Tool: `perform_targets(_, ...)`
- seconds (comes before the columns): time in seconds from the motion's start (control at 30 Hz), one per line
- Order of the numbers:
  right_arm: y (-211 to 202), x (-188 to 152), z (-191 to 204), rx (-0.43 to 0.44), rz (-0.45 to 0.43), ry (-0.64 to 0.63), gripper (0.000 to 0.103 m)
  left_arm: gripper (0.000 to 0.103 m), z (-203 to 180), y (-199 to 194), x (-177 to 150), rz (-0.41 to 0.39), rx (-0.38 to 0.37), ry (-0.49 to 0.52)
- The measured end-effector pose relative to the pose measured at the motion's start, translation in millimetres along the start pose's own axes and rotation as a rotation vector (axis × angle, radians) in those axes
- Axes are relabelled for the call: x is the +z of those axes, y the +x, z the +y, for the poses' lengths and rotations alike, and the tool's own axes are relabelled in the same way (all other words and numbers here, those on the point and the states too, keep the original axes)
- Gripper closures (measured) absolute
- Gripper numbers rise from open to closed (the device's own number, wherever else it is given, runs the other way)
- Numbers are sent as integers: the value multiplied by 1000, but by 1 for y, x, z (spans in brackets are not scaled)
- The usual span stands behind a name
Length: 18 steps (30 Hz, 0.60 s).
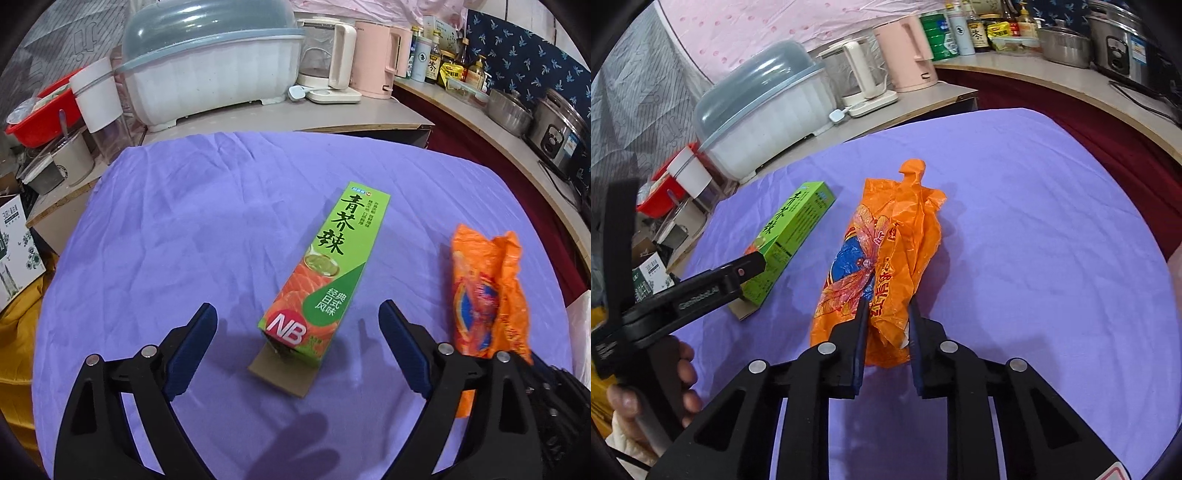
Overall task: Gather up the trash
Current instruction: 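Grasp the green NB box with the left tool while the right tool grasps the orange wrapper, then carry the green box and orange wrapper over the bin and open both tools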
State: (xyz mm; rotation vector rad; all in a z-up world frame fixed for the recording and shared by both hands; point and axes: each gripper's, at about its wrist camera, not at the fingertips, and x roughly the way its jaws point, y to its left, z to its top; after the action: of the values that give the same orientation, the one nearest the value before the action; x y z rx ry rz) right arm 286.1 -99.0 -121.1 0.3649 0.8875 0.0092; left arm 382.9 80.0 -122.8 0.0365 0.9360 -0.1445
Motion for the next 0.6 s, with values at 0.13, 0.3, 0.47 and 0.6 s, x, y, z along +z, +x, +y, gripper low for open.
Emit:
perform_targets(0.13,-7,-1,-9,-5,-6,14,84,24,-2,10,-1,18,1,8)
perform_targets(0.3,-16,-5,-17,-12,-14,33,84,56,-11,12,-6,66,-19,20)
perform_targets(0.47,-35,-8,-25,-19,-33,44,84,59,-24,-13,-13,42,-24,21)
perform_targets(0.6,-58,-10,-34,-25,-61,58,84,62,-40,-42,-17,14,-36,32)
